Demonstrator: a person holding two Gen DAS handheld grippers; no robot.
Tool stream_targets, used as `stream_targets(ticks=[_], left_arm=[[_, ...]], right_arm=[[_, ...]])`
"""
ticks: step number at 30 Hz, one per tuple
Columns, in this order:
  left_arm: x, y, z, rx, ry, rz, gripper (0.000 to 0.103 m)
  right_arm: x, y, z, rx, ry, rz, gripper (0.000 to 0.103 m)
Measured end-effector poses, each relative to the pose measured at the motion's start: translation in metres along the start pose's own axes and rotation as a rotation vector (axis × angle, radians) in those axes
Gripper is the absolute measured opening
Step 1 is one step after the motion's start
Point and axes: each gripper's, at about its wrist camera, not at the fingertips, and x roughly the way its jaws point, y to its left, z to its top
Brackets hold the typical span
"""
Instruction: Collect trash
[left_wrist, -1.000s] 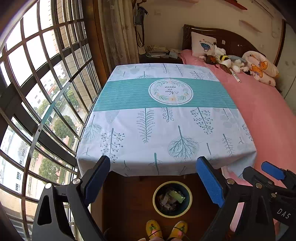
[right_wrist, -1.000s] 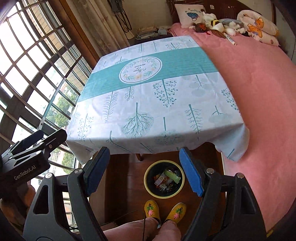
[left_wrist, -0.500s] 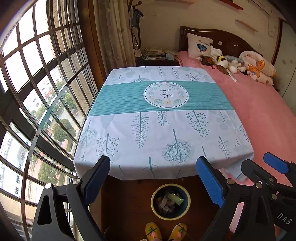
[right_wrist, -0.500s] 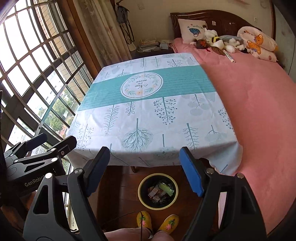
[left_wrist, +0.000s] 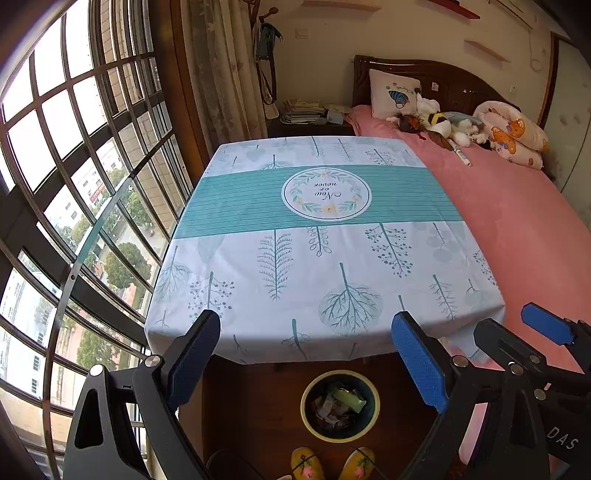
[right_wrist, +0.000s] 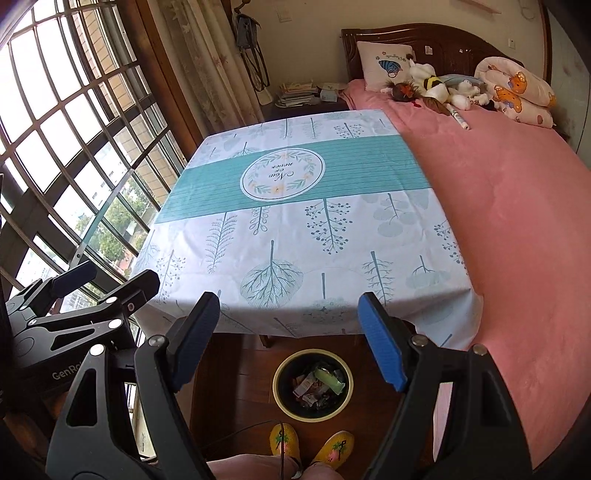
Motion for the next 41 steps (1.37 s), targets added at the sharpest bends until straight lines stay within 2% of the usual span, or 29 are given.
stream_targets(ticks=[41], left_arm=[[0.007,0.002,-0.017,-0.025,0.043,0.008,0.095]], right_arm=[[0.006,0.004,-0.009,-0.012,0.025,0.033,0.075]])
